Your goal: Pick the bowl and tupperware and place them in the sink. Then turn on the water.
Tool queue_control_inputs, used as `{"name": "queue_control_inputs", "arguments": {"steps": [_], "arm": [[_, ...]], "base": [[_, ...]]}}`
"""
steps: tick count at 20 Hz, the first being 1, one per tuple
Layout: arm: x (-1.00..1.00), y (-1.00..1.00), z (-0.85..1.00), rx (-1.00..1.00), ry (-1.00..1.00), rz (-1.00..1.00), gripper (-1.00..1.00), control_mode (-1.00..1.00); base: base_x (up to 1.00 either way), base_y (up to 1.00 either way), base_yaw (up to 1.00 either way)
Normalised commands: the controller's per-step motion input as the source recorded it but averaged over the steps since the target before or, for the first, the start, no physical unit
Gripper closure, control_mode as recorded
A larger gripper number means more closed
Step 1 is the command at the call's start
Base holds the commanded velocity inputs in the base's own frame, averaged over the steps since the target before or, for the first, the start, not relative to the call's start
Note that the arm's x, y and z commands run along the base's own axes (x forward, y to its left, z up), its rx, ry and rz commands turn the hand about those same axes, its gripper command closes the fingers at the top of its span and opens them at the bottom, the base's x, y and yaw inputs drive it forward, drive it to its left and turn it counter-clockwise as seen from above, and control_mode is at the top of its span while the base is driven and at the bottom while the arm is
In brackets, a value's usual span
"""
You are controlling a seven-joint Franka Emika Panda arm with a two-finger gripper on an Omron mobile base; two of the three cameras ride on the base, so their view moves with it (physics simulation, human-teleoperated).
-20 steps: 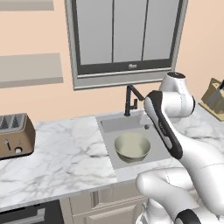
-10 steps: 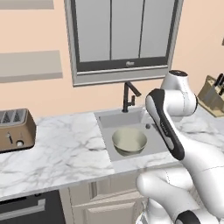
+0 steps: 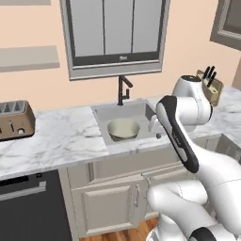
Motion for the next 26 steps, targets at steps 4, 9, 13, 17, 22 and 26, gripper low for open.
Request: {"name": "queue_control_inputs", "arguments": {"steps": [4, 9, 13, 17, 22, 26], "arm": [[0.00, 0.00, 0.00, 0.00, 0.00, 0.00, -1.00, 1.00], [0.00, 0.00, 0.00, 0.00, 0.00, 0.00, -1.00, 1.00], [0.00, 0.00, 0.00, 0.00, 0.00, 0.00, -1.00, 1.00], [0.00, 0.00, 0.00, 0.00, 0.00, 0.00, -1.00, 1.00], [0.00, 0.00, 0.00, 0.00, 0.00, 0.00, -1.00, 1.00], [0.00, 0.00, 0.00, 0.00, 0.00, 0.00, -1.00, 1.00]], "base": [[-0.38, 0.27, -0.55], [-0.50, 0.08, -0.70], [-0.53, 0.00, -0.78], [-0.44, -0.35, -0.64], [-0.44, -0.51, -0.59], [-0.42, -0.50, -0.61]]}}
